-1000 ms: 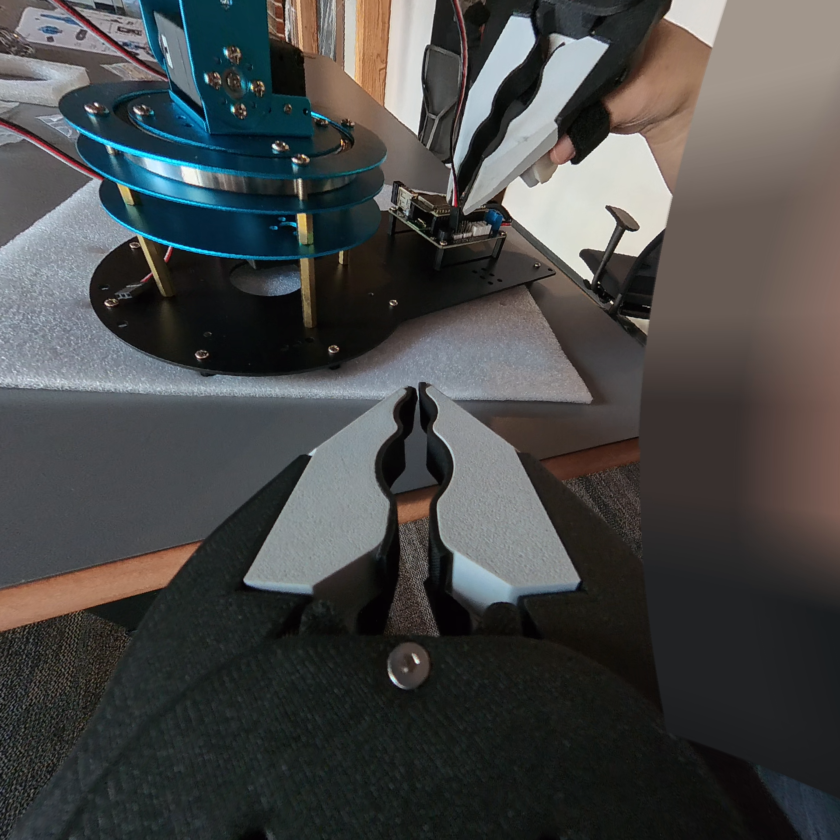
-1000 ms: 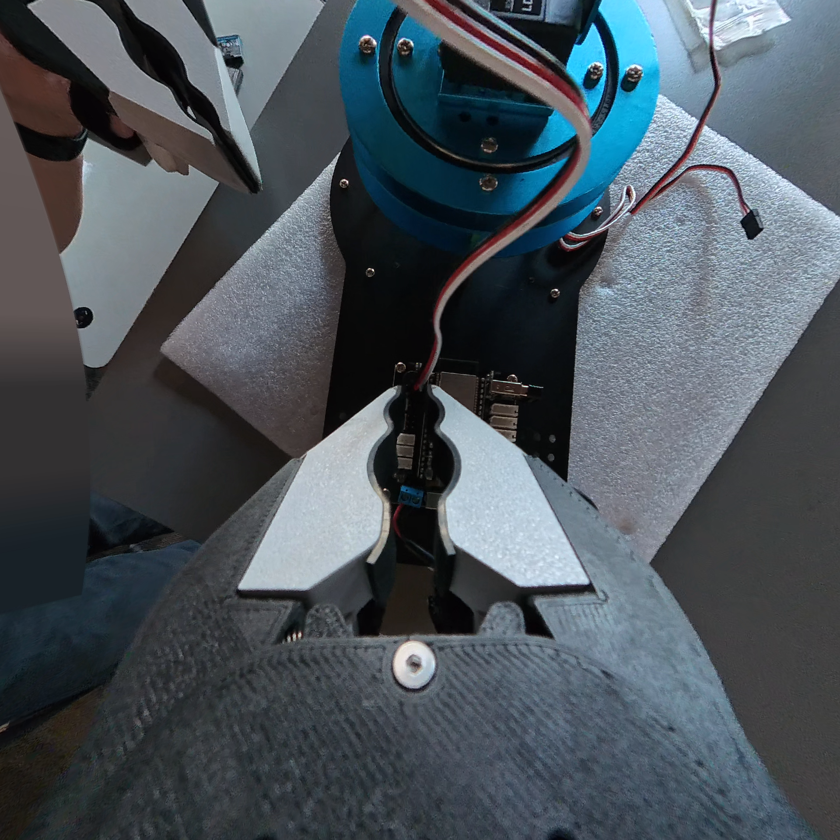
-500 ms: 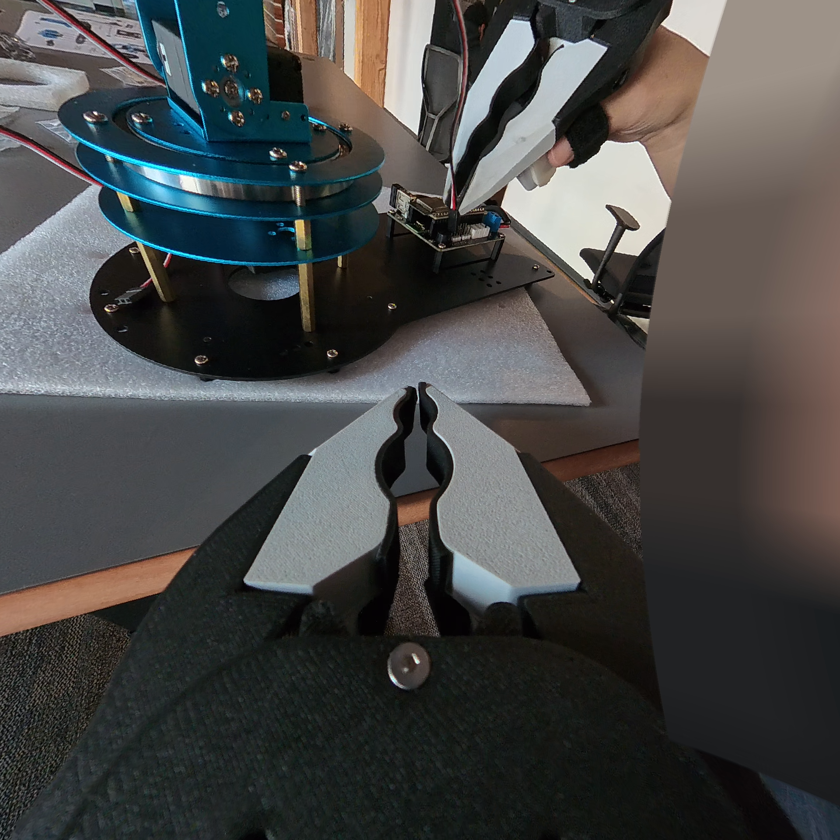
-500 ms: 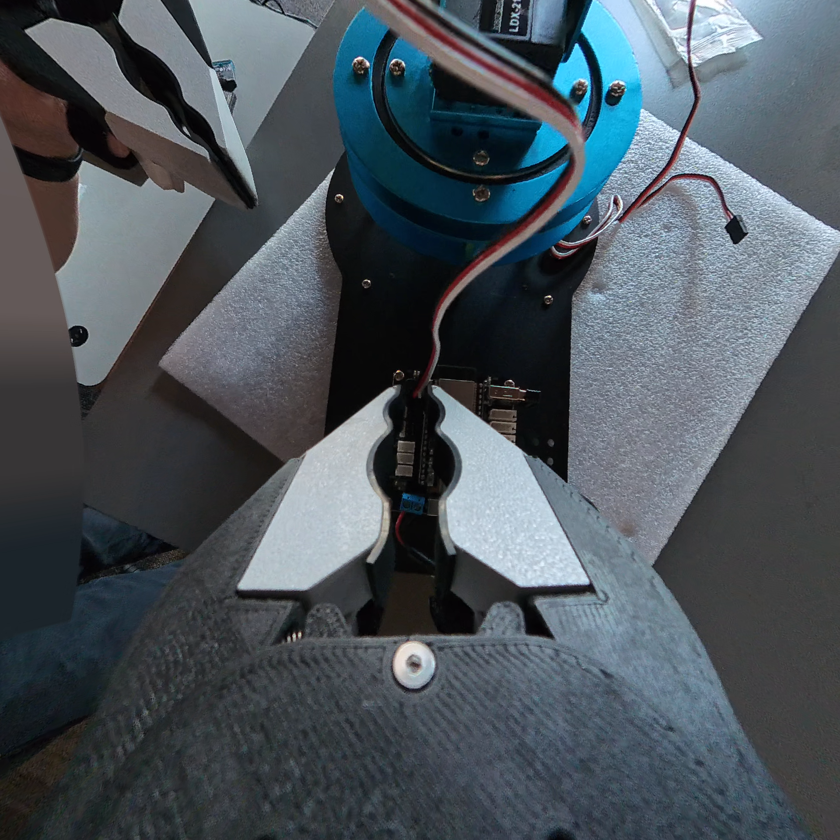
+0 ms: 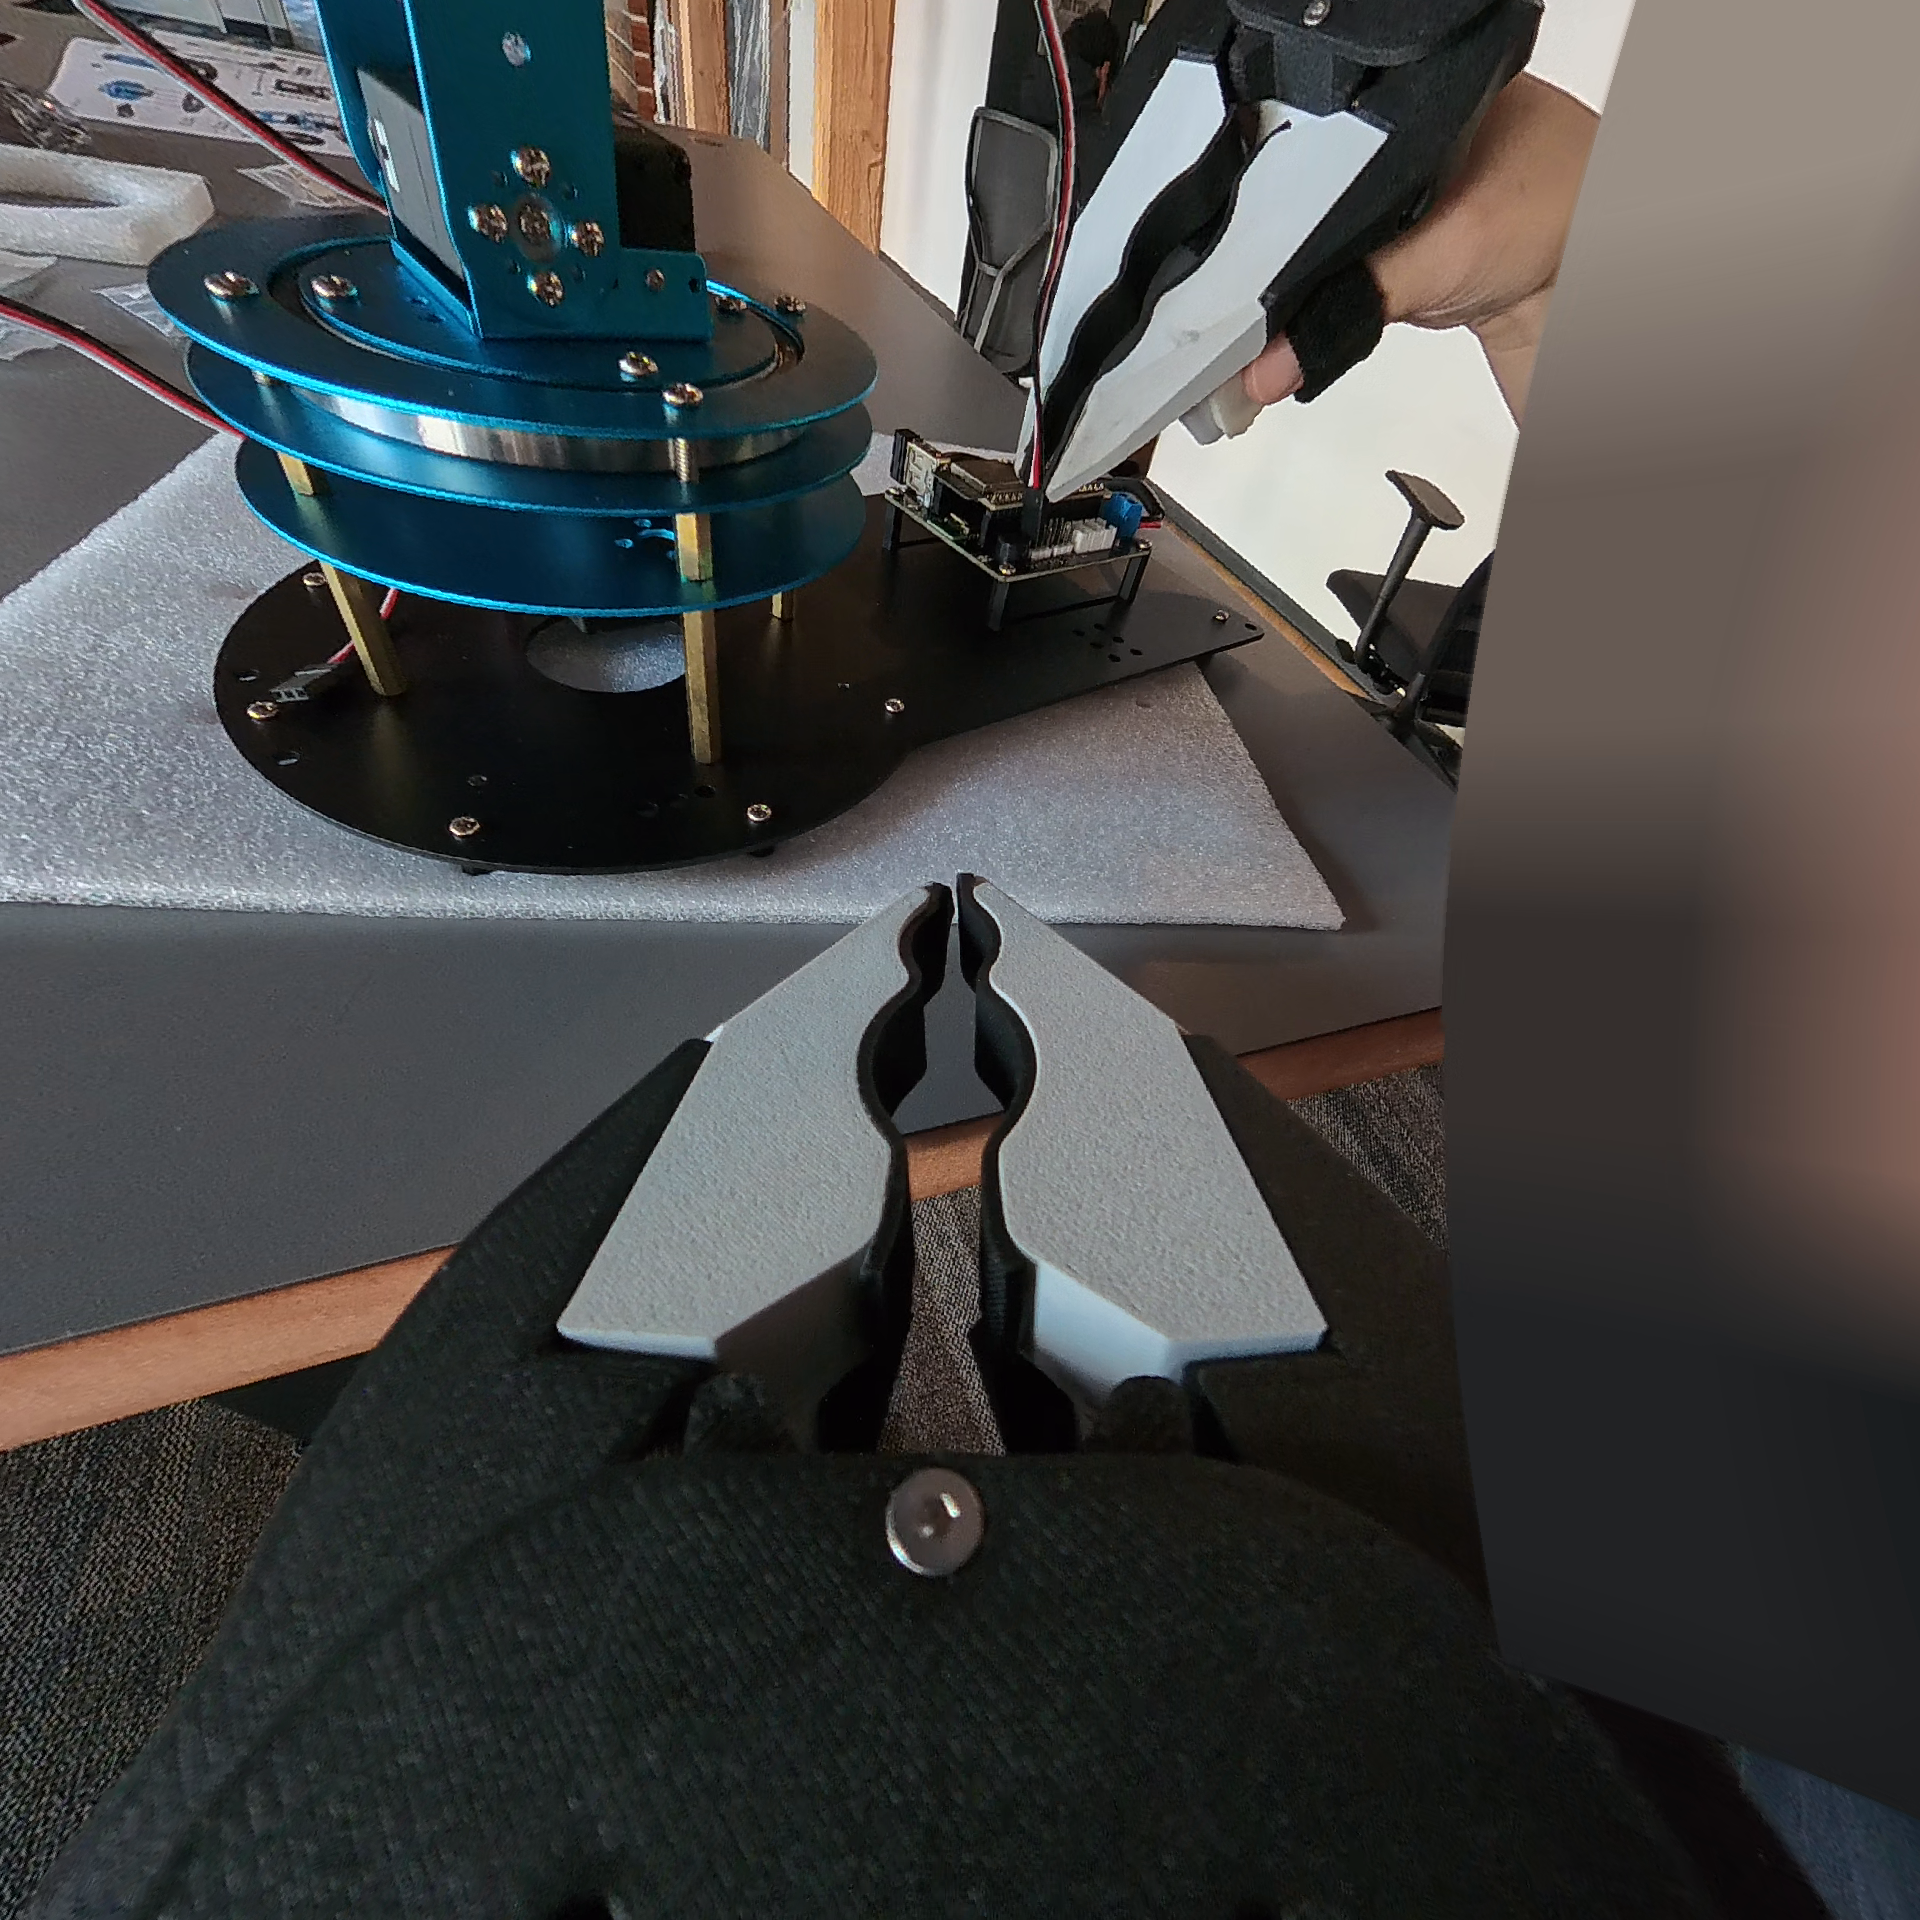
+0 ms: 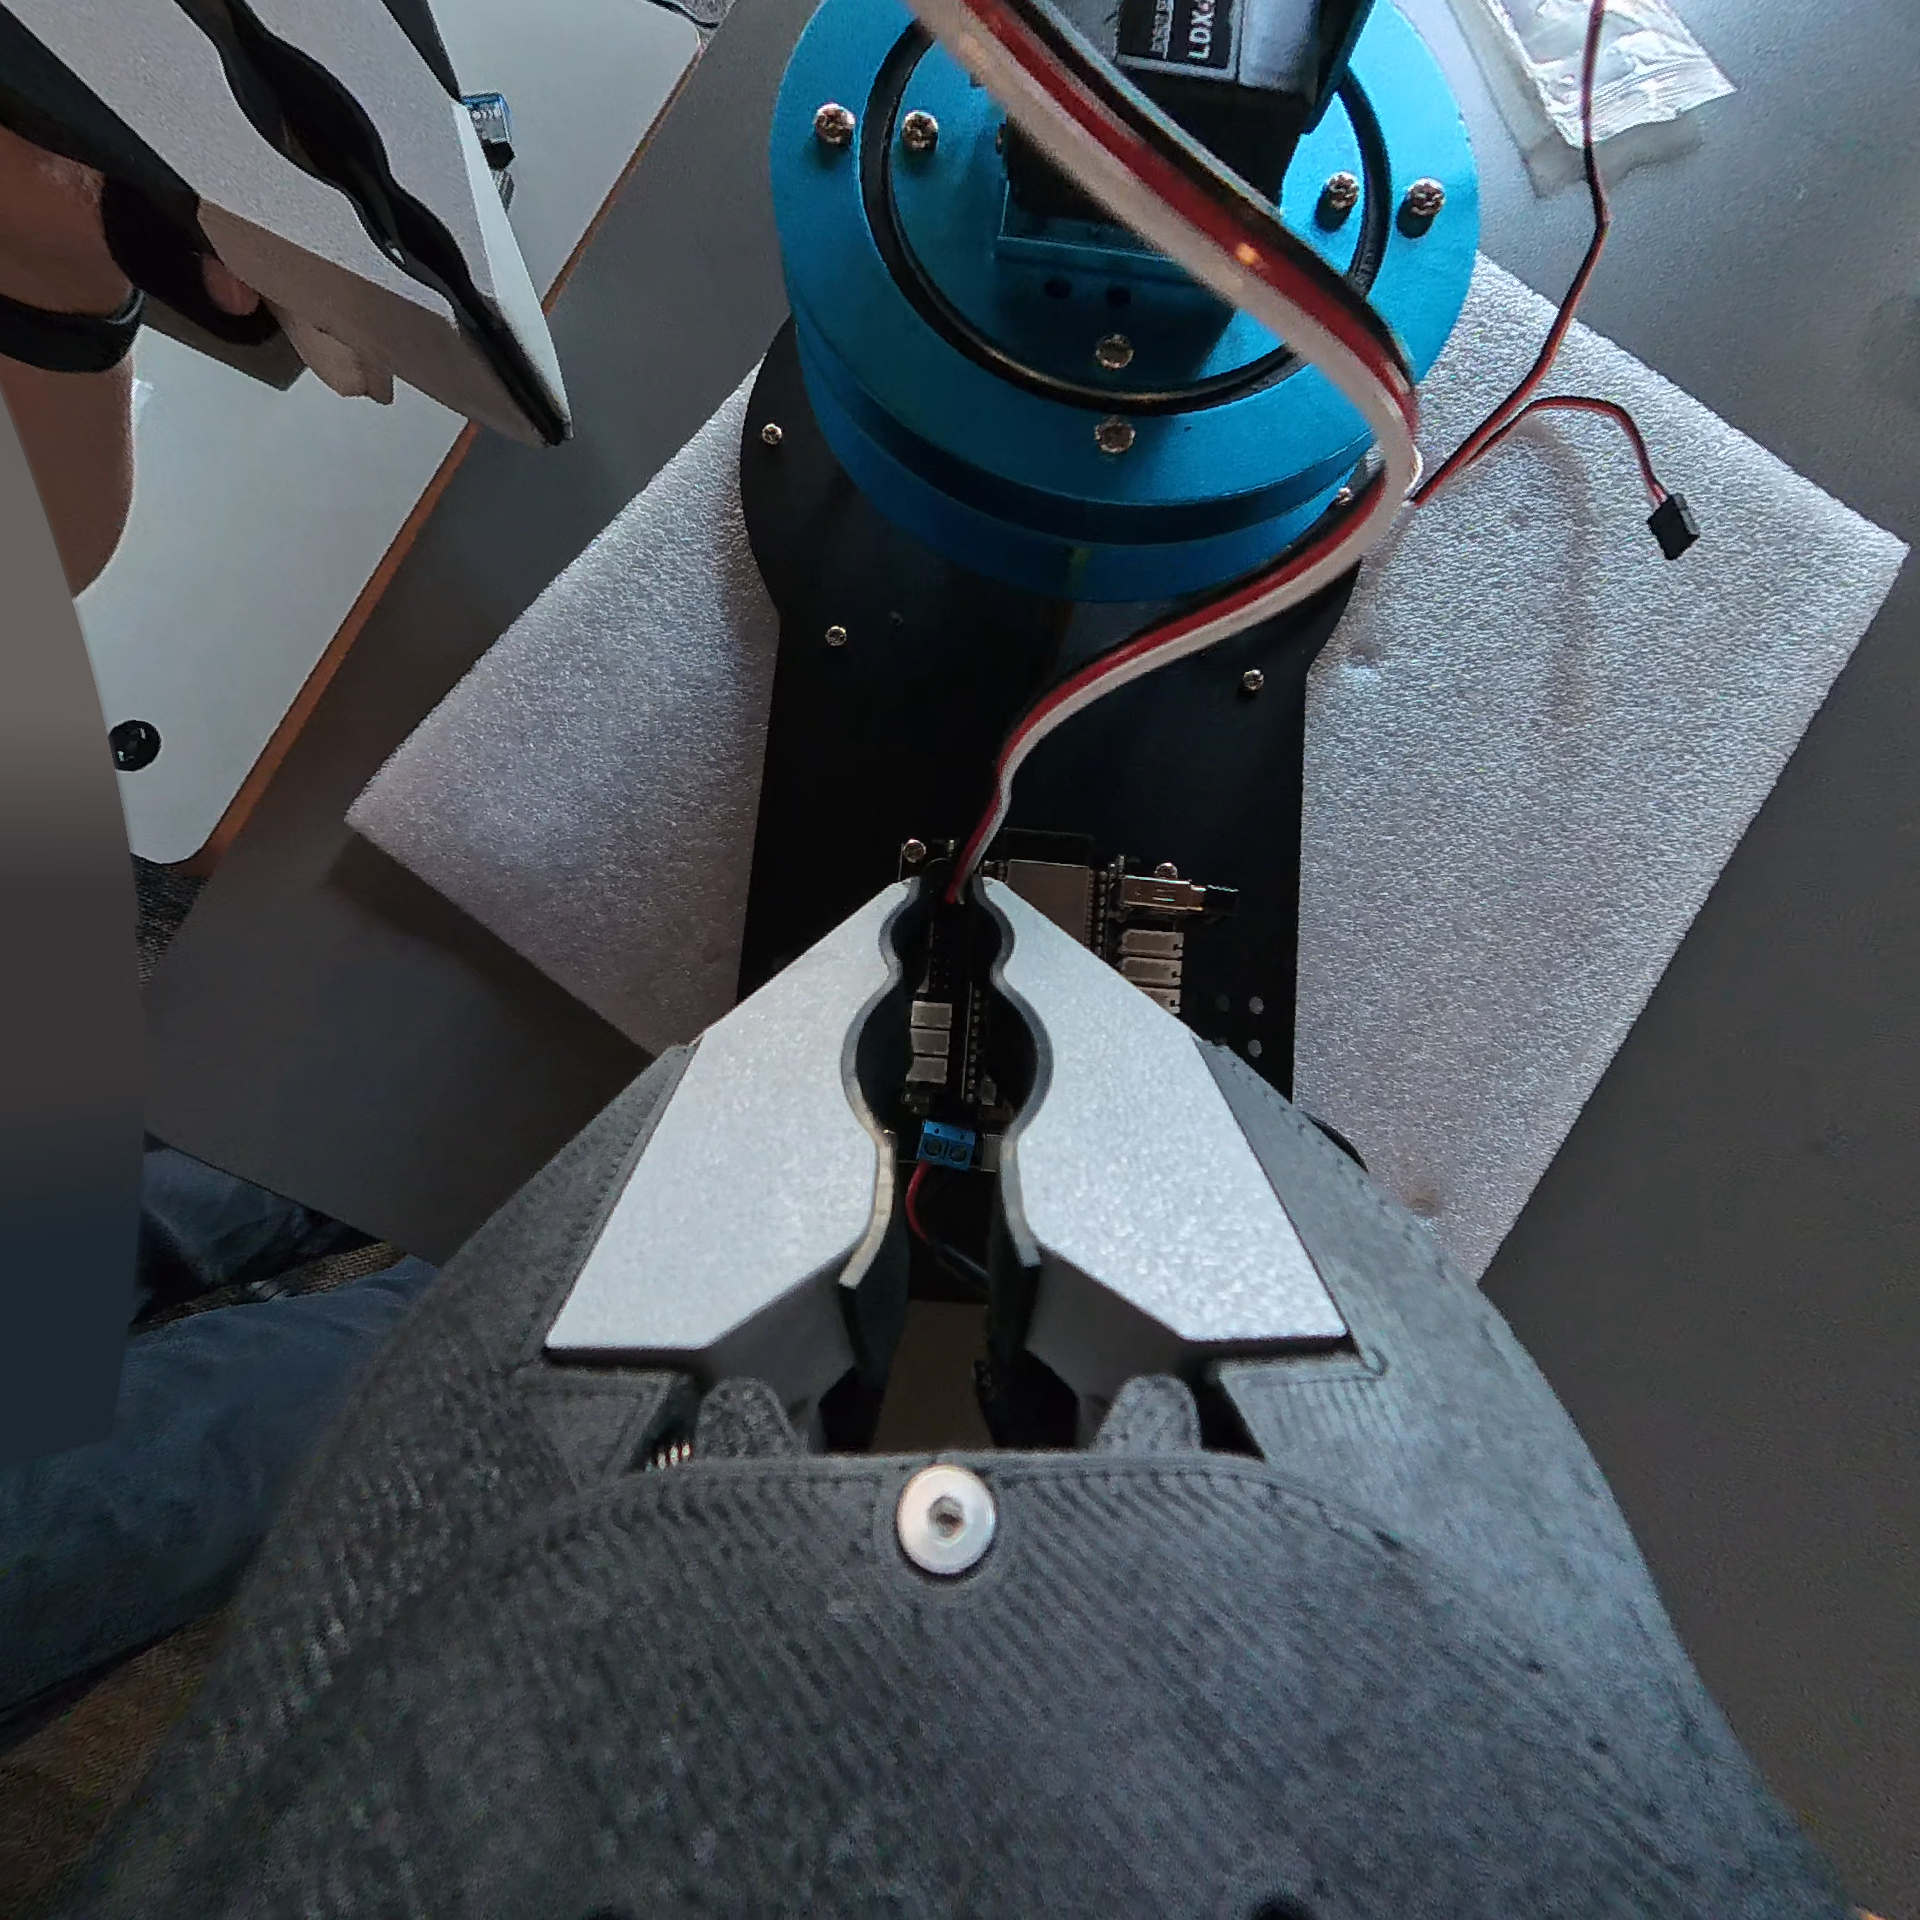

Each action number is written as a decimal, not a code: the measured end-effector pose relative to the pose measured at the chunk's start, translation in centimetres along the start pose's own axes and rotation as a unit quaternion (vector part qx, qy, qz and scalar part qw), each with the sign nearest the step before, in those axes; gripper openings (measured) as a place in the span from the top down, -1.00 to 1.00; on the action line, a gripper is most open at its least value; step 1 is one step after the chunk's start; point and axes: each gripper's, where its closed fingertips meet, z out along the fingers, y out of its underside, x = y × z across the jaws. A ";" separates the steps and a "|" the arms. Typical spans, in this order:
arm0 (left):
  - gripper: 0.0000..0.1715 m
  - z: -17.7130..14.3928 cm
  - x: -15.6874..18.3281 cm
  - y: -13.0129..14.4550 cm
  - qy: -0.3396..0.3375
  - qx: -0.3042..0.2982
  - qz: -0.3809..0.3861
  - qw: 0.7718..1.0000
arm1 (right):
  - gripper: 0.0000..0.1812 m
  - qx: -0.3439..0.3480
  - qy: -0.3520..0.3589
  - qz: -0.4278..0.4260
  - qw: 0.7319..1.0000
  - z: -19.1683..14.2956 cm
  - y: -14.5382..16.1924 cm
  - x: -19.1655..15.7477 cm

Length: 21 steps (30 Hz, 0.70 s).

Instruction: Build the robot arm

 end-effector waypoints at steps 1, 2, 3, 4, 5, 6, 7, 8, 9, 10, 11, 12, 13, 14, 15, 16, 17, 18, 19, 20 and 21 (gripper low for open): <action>1.00 0.0 0.0 0.0 0.000 0.000 0.000 1.000 | 0.92 0.000 0.001 -0.001 1.000 0.0 0.0 0.0; 1.00 0.0 0.0 0.0 0.000 0.000 0.000 1.000 | 0.91 0.000 0.001 -0.001 1.000 0.0 0.0 0.0; 1.00 0.0 0.0 0.0 0.000 0.000 -0.001 1.000 | 0.91 0.001 0.002 -0.001 1.000 0.0 0.0 0.0; 1.00 0.0 0.0 0.0 0.001 0.000 -0.001 1.000 | 0.91 0.002 0.002 -0.001 1.000 0.0 0.1 0.0; 1.00 0.0 0.0 0.0 0.001 0.000 -0.001 1.000 | 0.91 0.003 0.003 -0.001 1.000 0.0 0.1 0.0; 1.00 0.0 0.0 0.0 0.001 0.000 -0.001 1.000 | 0.91 0.004 0.003 -0.002 1.000 0.0 0.1 0.0; 1.00 0.0 0.0 0.0 0.001 0.000 0.000 1.000 | 0.91 0.004 0.004 -0.002 1.000 0.0 0.1 0.0; 1.00 0.0 0.0 0.0 0.001 0.000 0.000 1.000 | 0.91 0.005 0.005 -0.003 1.000 0.0 0.1 0.0; 1.00 0.0 0.0 0.0 0.001 -0.001 0.001 1.000 | 0.91 0.004 0.006 -0.005 1.000 0.0 0.1 0.0; 1.00 0.0 0.0 0.0 0.001 -0.001 0.001 1.000 | 0.91 0.005 0.008 -0.007 1.000 0.0 0.1 0.0; 1.00 0.0 0.0 0.0 0.001 -0.001 0.001 1.000 | 0.91 0.005 0.010 -0.008 1.000 0.0 0.1 0.1; 1.00 0.0 0.0 0.0 0.001 0.000 0.001 1.000 | 0.91 0.005 0.011 -0.009 1.000 0.0 0.1 0.1; 1.00 0.0 0.0 0.0 0.001 0.001 0.000 1.000 | 0.91 0.004 0.011 -0.009 1.000 0.0 0.1 0.1; 1.00 0.0 0.0 0.0 0.001 0.001 0.000 1.000 | 0.91 0.004 0.012 -0.011 1.000 0.0 0.2 0.1; 1.00 0.0 0.0 0.0 0.002 0.001 -0.001 1.000 | 0.91 0.004 0.012 -0.012 1.000 0.0 0.2 0.1; 1.00 0.1 0.0 0.0 0.002 0.001 0.000 1.000 | 0.91 0.004 0.013 -0.014 1.000 0.0 0.2 0.1; 1.00 0.1 0.0 0.0 0.002 0.001 0.000 1.000 | 0.91 0.004 0.014 -0.014 1.000 0.0 0.2 0.1; 1.00 0.1 0.0 0.0 0.002 0.000 0.001 1.000 | 0.91 0.004 0.015 -0.015 1.000 0.0 0.2 0.1; 1.00 0.1 0.0 0.0 0.002 0.000 0.001 1.000 | 0.91 0.004 0.016 -0.018 1.000 0.0 0.2 0.1; 1.00 0.1 0.0 0.0 0.002 0.000 0.000 1.000 | 0.91 0.004 0.016 -0.018 1.000 0.0 0.2 0.1; 1.00 0.1 0.0 0.0 0.003 0.001 0.000 1.000 | 0.91 0.004 0.016 -0.018 1.000 0.1 0.2 0.1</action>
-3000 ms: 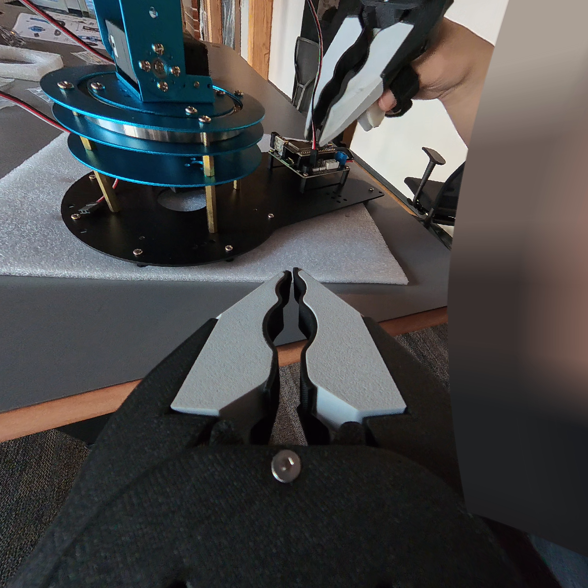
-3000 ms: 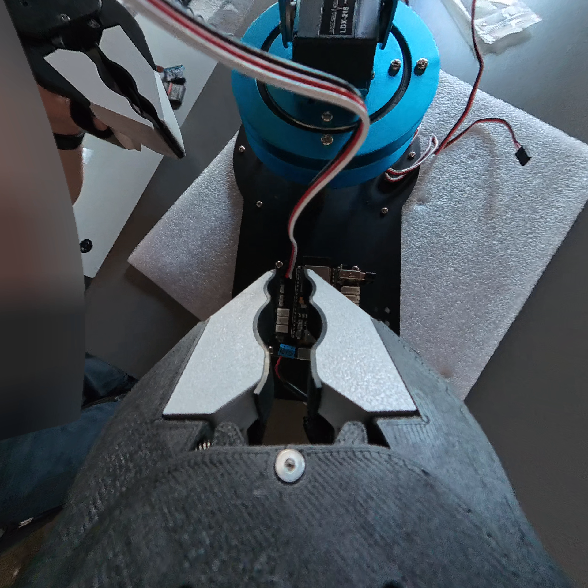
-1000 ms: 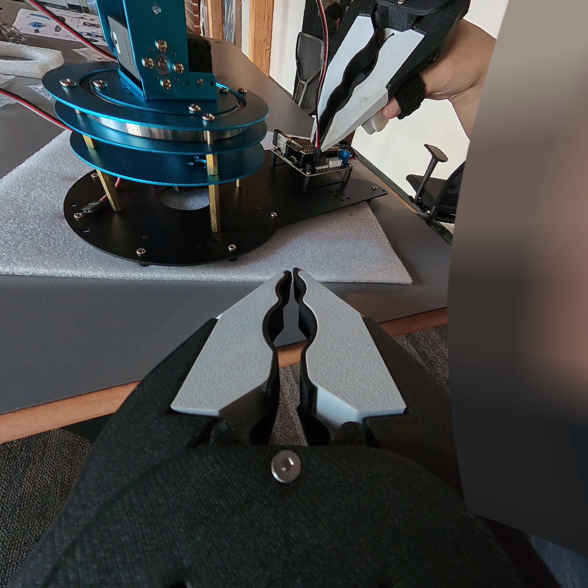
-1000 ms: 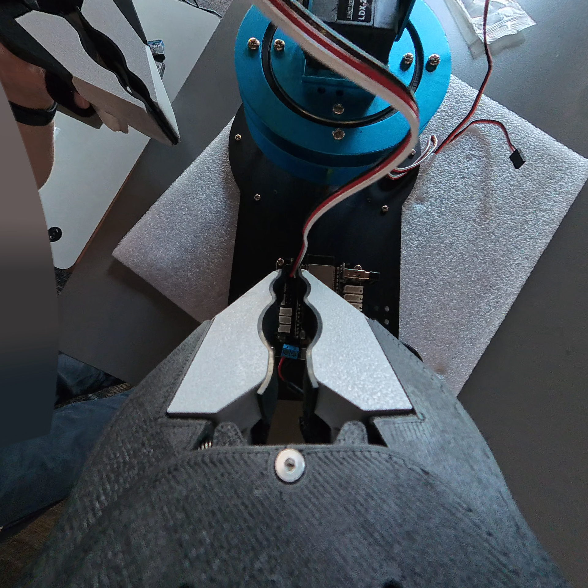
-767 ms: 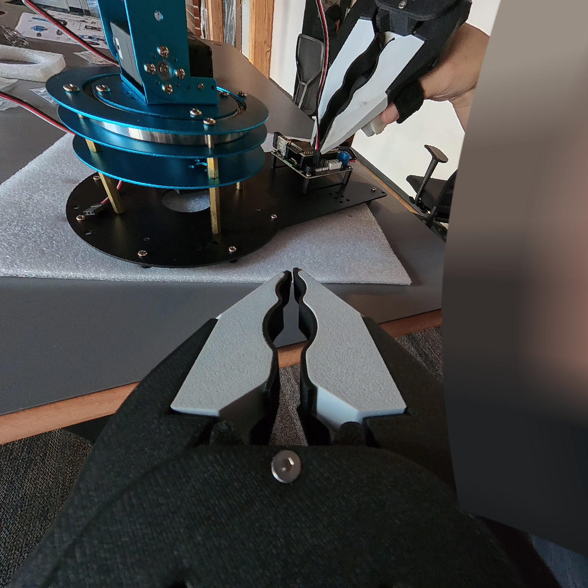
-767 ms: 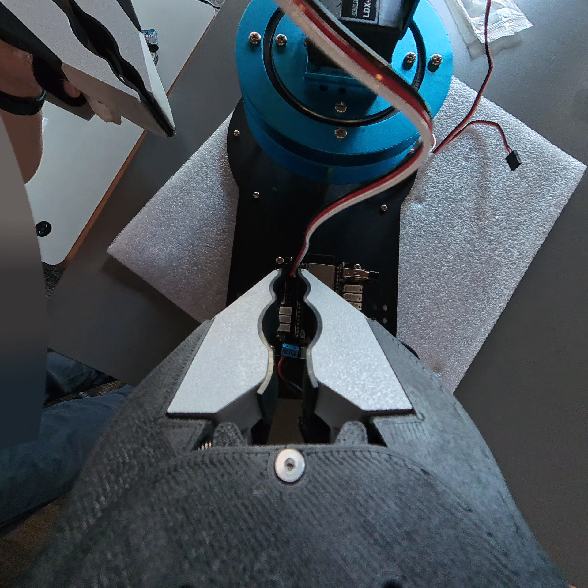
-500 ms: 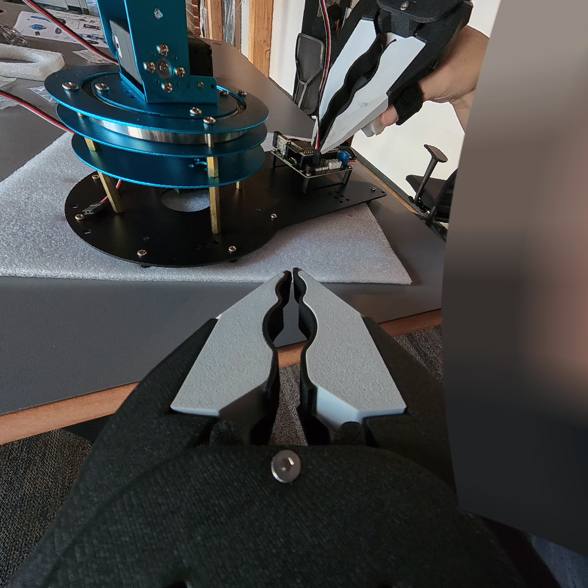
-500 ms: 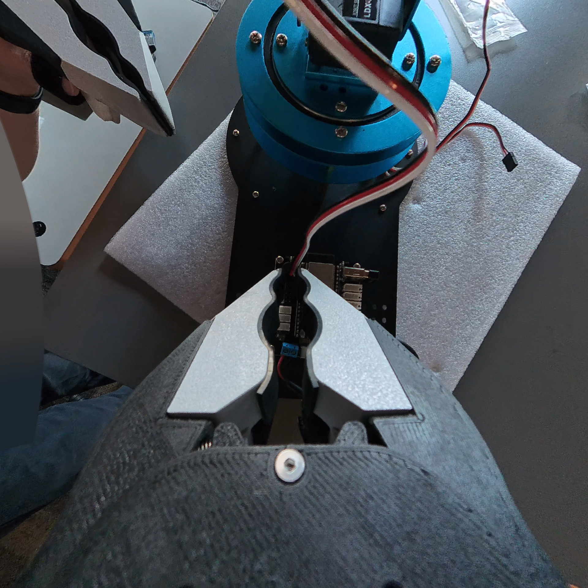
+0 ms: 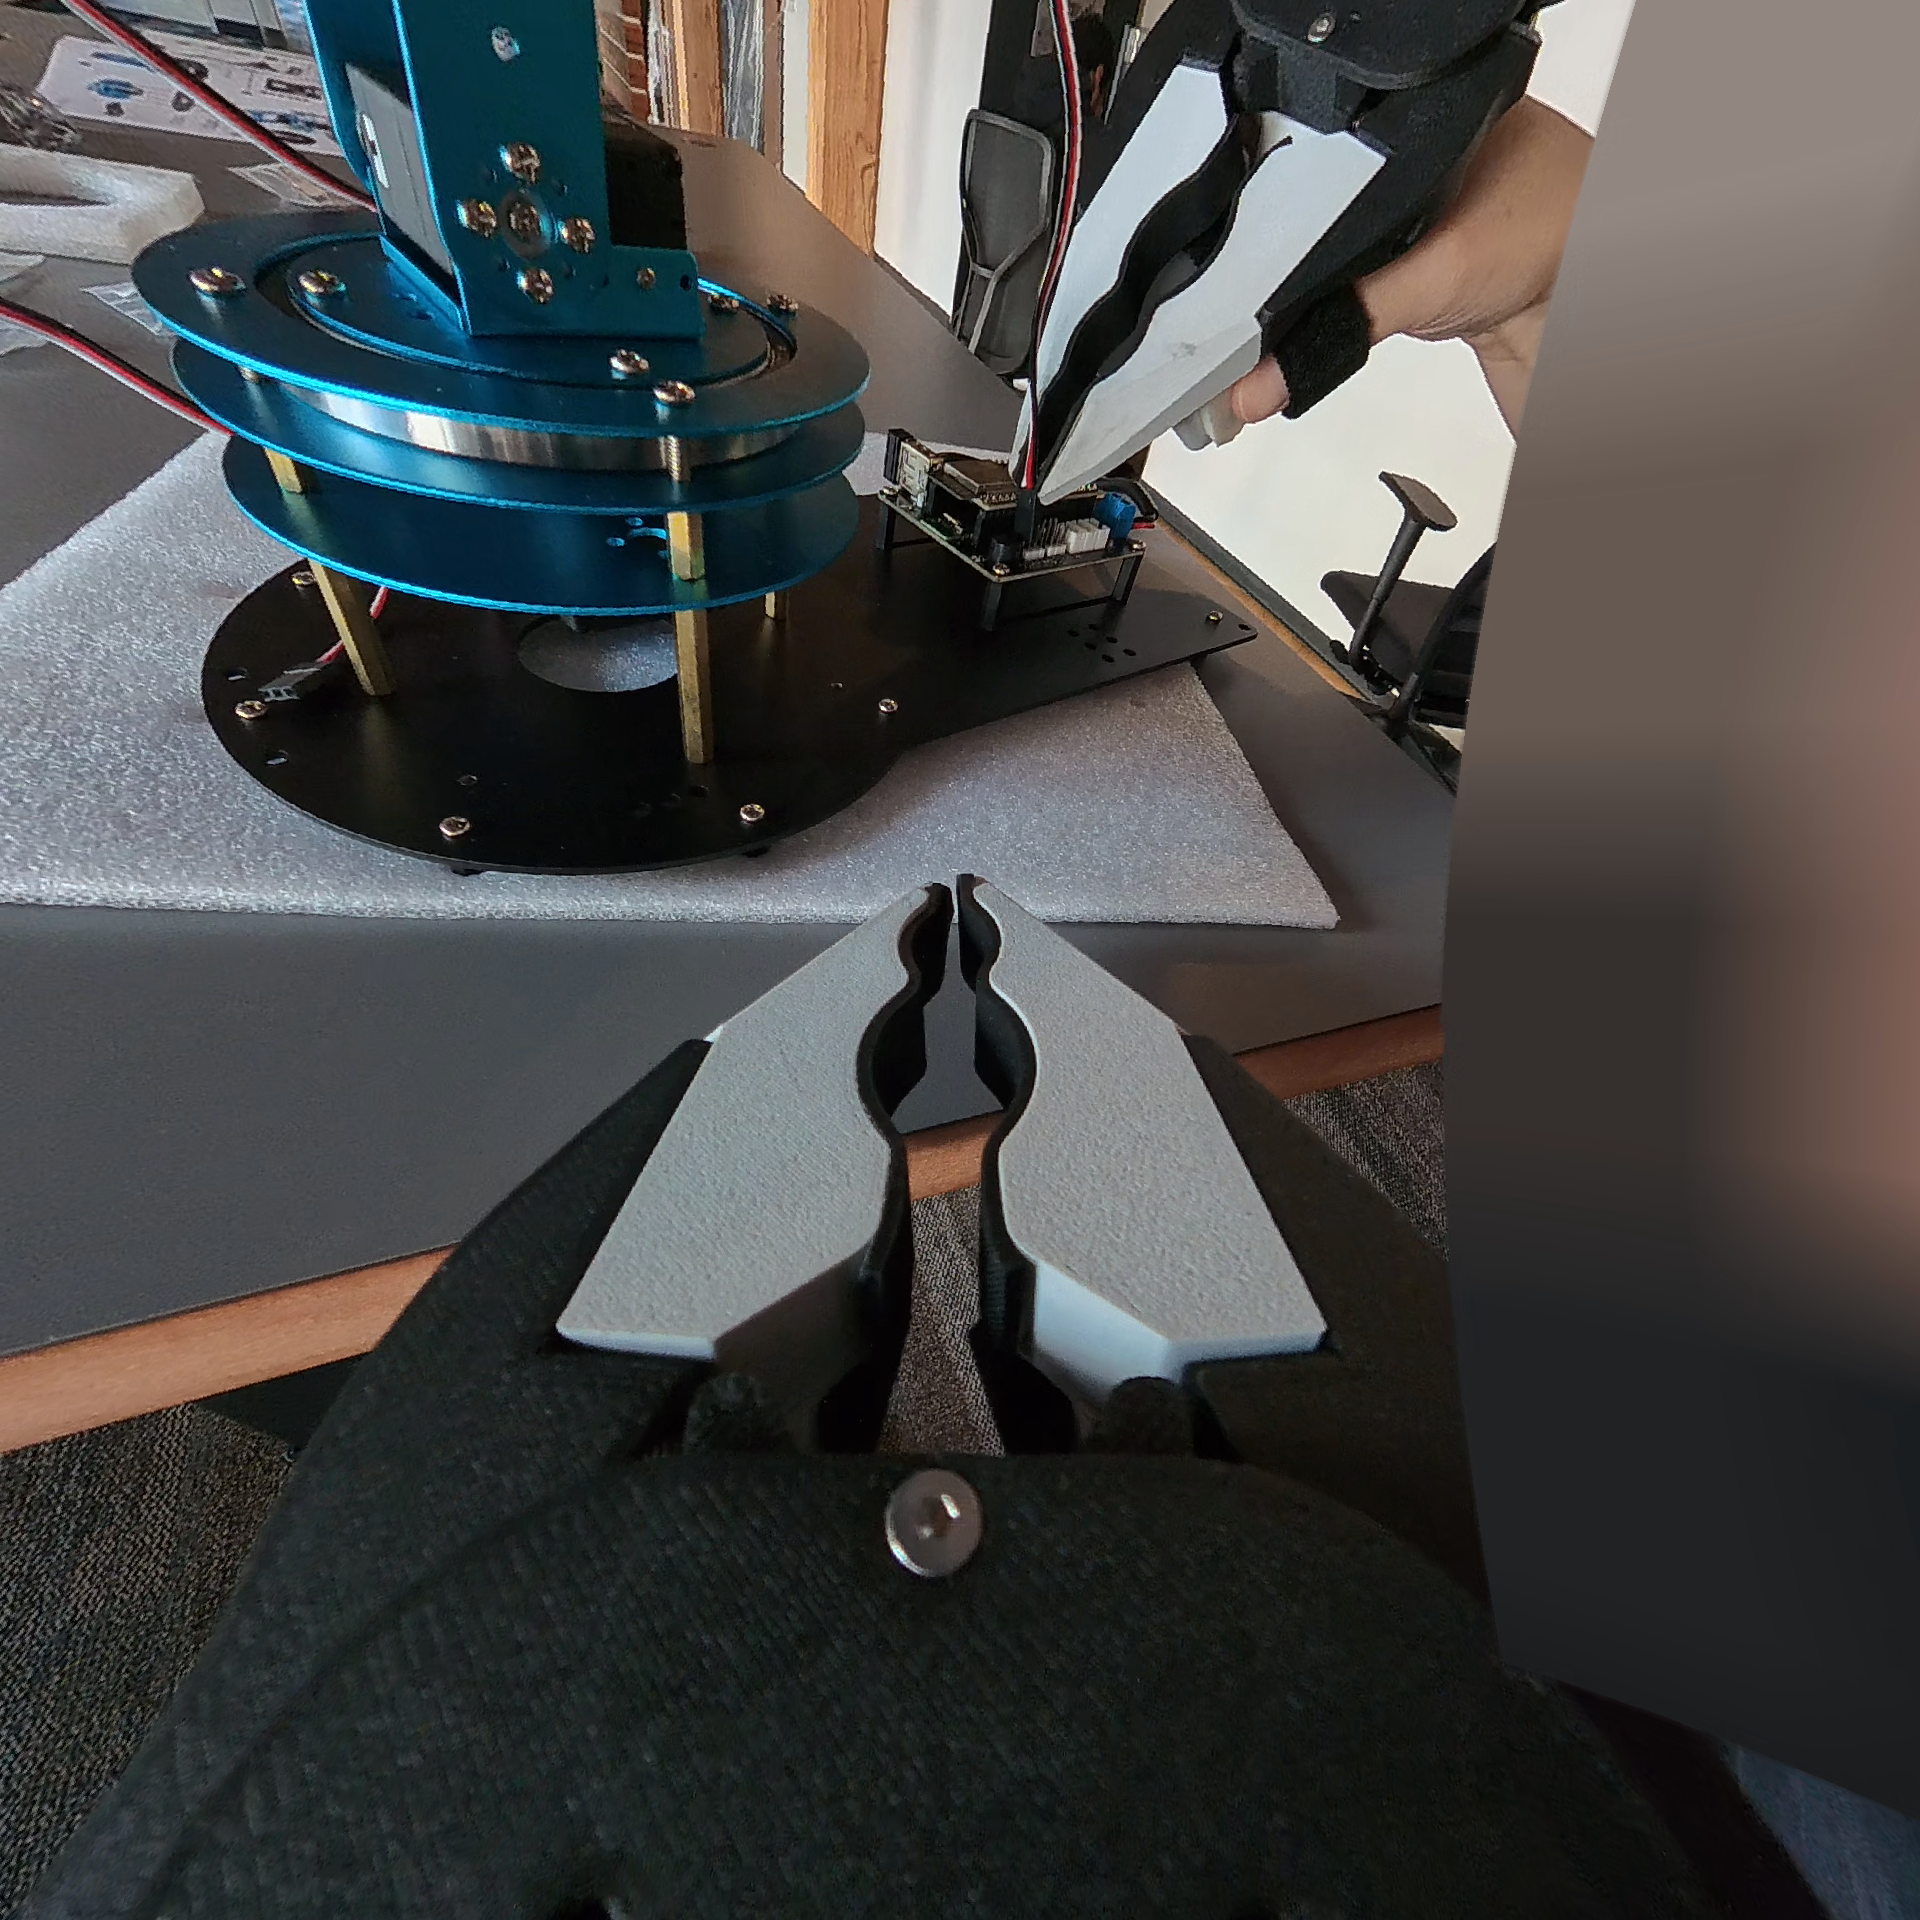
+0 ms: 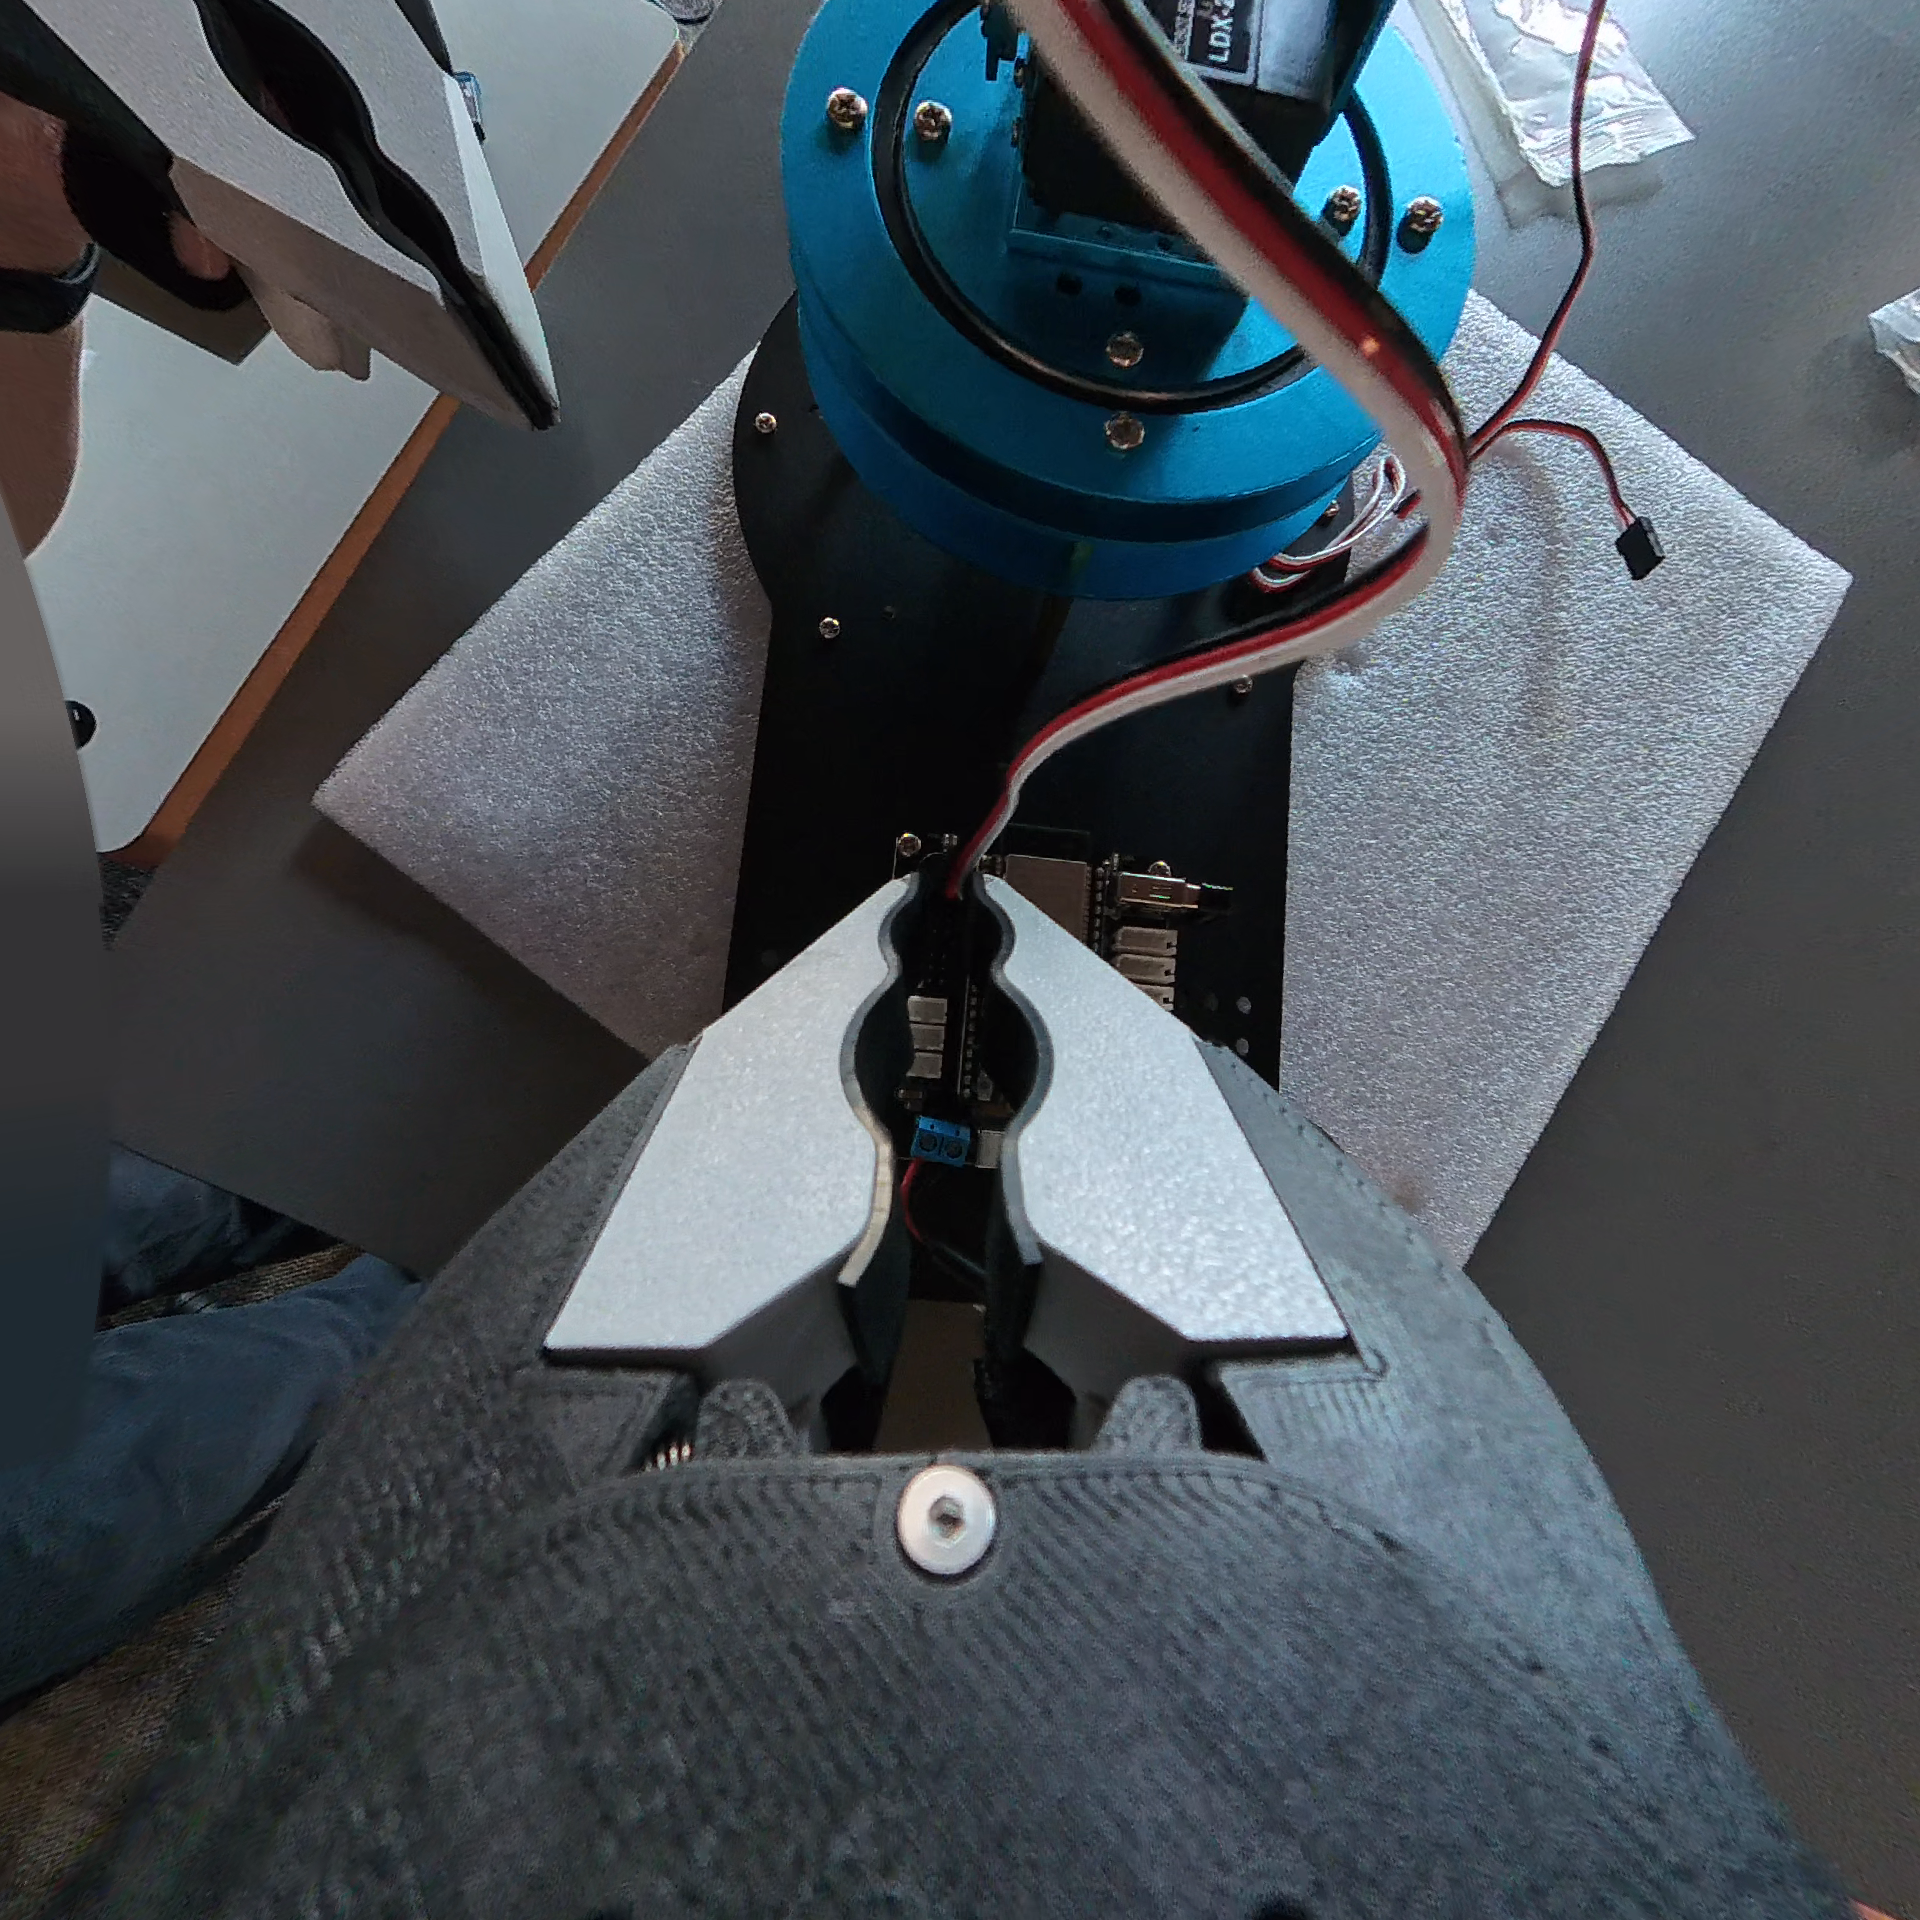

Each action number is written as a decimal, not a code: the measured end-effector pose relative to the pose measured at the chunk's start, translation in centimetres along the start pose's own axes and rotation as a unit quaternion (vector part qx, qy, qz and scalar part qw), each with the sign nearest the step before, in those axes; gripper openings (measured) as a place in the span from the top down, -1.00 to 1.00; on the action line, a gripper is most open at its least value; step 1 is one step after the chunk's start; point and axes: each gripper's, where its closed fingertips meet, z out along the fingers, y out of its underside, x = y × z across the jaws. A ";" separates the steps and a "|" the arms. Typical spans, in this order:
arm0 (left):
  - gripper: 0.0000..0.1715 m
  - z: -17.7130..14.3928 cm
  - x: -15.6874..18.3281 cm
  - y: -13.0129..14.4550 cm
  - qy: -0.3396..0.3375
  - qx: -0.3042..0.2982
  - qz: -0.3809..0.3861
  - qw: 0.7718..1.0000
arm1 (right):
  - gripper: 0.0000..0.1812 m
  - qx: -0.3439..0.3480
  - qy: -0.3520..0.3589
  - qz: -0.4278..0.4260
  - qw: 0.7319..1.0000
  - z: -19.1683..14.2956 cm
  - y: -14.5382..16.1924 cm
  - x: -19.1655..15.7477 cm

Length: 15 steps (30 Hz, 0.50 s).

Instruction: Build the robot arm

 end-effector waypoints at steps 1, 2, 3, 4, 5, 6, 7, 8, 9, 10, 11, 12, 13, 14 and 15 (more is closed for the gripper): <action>1.00 0.0 0.0 0.0 0.000 0.000 0.000 1.000 | 0.91 0.000 0.000 0.000 1.000 0.0 0.0 0.0; 1.00 -0.1 0.0 0.0 -0.001 0.000 0.000 1.000 | 0.91 0.000 0.000 -0.001 1.000 0.0 0.0 0.0; 1.00 -0.1 0.0 -0.1 -0.001 0.001 0.001 1.000 | 0.91 0.000 0.000 -0.001 1.000 0.0 0.0 0.0; 1.00 -0.1 0.0 -0.1 -0.001 0.001 0.001 1.000 | 0.91 0.000 0.001 -0.002 1.000 0.0 0.0 0.0; 1.00 -0.1 0.0 -0.1 -0.001 0.001 0.001 1.000 | 0.91 0.001 0.002 -0.004 1.000 0.0 0.0 0.0; 1.00 -0.1 0.0 -0.1 -0.001 0.001 0.001 1.000 | 0.91 0.000 0.004 -0.006 1.000 0.0 0.0 0.0; 1.00 -0.1 0.0 -0.1 -0.001 0.001 0.001 1.000 | 0.91 -0.001 0.005 -0.007 1.000 0.0 0.0 0.0; 1.00 0.0 0.1 -0.1 -0.001 0.001 0.001 1.000 | 0.91 -0.002 0.006 -0.008 1.000 0.0 0.0 0.0; 1.00 0.0 0.1 -0.1 -0.001 0.001 0.001 1.000 | 0.91 -0.002 0.006 -0.008 1.000 0.0 0.0 0.0; 1.00 0.0 0.1 -0.1 -0.001 0.001 0.001 1.000 | 0.91 -0.002 0.006 -0.008 1.000 0.0 0.0 0.0; 1.00 0.0 0.1 -0.1 -0.001 0.001 0.001 1.000 | 0.91 -0.001 0.005 -0.006 1.000 0.0 0.0 0.0; 1.00 0.0 0.1 -0.1 -0.001 0.001 0.001 1.000 | 0.91 -0.001 0.004 -0.005 1.000 0.0 0.0 0.0; 1.00 -0.1 0.1 -0.1 -0.001 0.000 0.002 1.000 | 0.91 0.001 0.004 -0.004 1.000 0.0 0.0 0.0; 1.00 -0.1 0.1 -0.1 -0.001 0.000 0.002 1.000 | 0.91 0.004 0.004 -0.004 1.000 0.0 -0.1 0.0; 1.00 -0.1 0.1 -0.1 -0.002 -0.001 0.002 1.000 | 0.91 0.008 0.003 -0.002 1.000 0.0 -0.1 0.0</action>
